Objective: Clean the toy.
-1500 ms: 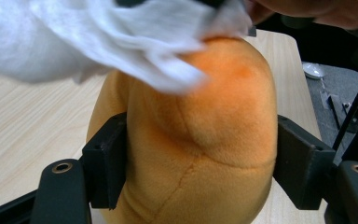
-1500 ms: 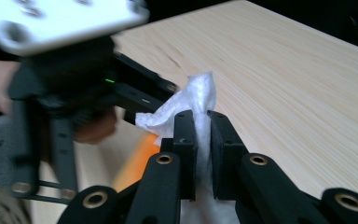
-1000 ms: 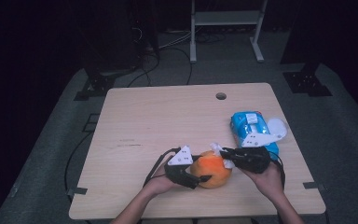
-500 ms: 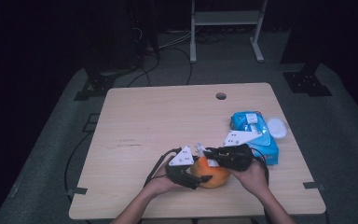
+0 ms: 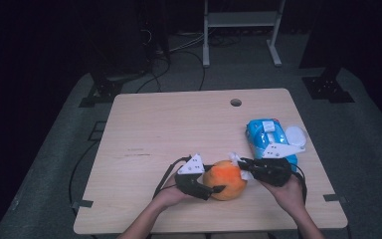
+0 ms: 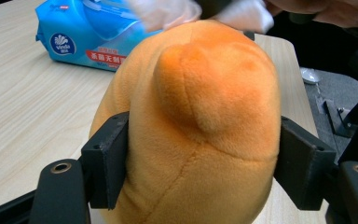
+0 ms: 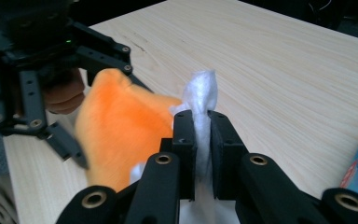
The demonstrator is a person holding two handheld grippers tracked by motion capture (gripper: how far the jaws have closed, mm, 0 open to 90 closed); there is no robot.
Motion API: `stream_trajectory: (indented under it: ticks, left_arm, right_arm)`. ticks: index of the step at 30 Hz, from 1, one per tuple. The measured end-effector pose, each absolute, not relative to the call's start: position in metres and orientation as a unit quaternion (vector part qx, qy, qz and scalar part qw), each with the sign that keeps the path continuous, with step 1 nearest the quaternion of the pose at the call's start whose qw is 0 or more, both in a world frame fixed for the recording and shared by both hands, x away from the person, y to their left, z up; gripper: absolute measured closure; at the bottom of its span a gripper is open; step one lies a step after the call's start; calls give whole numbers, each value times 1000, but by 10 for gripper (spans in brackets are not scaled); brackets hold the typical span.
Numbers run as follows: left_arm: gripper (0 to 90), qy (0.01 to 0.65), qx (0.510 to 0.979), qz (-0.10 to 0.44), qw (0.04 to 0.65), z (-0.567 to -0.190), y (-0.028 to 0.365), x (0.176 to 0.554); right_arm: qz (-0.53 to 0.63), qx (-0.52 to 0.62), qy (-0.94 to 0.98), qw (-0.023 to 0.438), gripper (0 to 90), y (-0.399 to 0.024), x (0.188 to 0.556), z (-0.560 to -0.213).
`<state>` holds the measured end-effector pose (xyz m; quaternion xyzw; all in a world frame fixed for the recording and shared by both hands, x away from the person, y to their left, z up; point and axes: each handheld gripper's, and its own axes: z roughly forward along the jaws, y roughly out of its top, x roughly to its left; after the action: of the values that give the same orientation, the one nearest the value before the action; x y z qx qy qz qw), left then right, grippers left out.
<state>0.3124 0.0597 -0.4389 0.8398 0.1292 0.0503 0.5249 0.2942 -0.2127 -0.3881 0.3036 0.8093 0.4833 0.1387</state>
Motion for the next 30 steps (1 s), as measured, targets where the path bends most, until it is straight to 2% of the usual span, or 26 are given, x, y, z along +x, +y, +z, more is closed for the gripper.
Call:
stream_trajectory:
  ticks: [14,24,30]
  left_arm:
    - [258,199,815,24,544,-441,74,326]
    - [260,217,805,9,551,-442,75,330]
    - [259,219,808,16,547,-441,72,327]
  right_arm:
    - [487,246,827,132,811,-178,273,-384]
    - [477,297,817,130,813,-212,288,-398]
    - [479,287,819,131,813,-204,286,-394]
